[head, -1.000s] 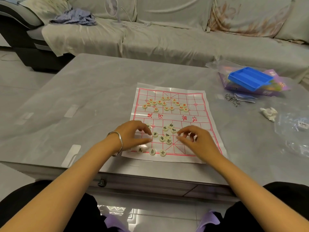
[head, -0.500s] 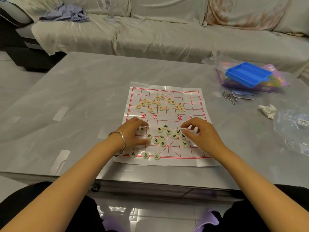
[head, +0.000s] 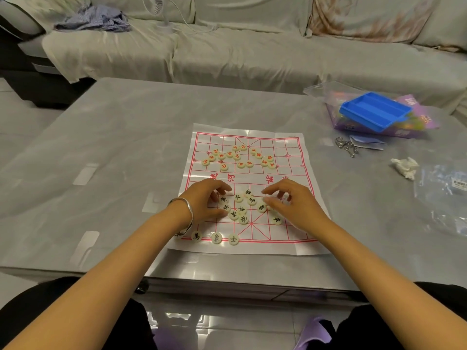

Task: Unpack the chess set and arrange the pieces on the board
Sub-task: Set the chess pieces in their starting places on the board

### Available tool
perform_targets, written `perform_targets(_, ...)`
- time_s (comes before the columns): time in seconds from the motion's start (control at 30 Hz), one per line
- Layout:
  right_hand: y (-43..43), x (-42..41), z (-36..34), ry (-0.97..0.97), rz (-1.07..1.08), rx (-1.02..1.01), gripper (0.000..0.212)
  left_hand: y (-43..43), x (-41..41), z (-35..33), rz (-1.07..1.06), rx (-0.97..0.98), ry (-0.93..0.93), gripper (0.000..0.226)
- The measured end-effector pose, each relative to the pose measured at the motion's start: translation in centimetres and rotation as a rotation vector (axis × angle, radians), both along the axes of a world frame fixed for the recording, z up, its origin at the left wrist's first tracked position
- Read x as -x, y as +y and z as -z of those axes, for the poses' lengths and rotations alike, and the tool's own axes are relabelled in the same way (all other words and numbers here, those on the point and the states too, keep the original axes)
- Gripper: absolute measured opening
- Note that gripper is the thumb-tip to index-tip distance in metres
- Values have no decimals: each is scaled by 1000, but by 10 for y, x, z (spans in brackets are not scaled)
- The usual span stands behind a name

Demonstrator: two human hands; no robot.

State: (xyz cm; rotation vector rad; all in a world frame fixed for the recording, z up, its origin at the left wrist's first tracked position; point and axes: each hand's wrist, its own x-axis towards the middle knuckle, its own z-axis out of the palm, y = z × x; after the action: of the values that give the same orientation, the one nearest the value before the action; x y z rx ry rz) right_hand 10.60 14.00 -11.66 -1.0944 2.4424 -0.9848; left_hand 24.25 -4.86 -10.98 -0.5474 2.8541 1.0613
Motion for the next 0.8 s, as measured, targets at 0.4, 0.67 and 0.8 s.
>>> perform_targets(0.4, -57, 8, -10, -100, -20, -169, 17, -6, -3, -5, -14, -102, 32, 41)
perform_targets(0.67, -44, 13, -34, -417, 73, 11, 21, -6, -7, -8, -33, -120, 78, 34)
perform_targets(0.8, -13, 6, -41, -430, 52, 23, 20, -4, -10, -8, -28, -103, 102, 31)
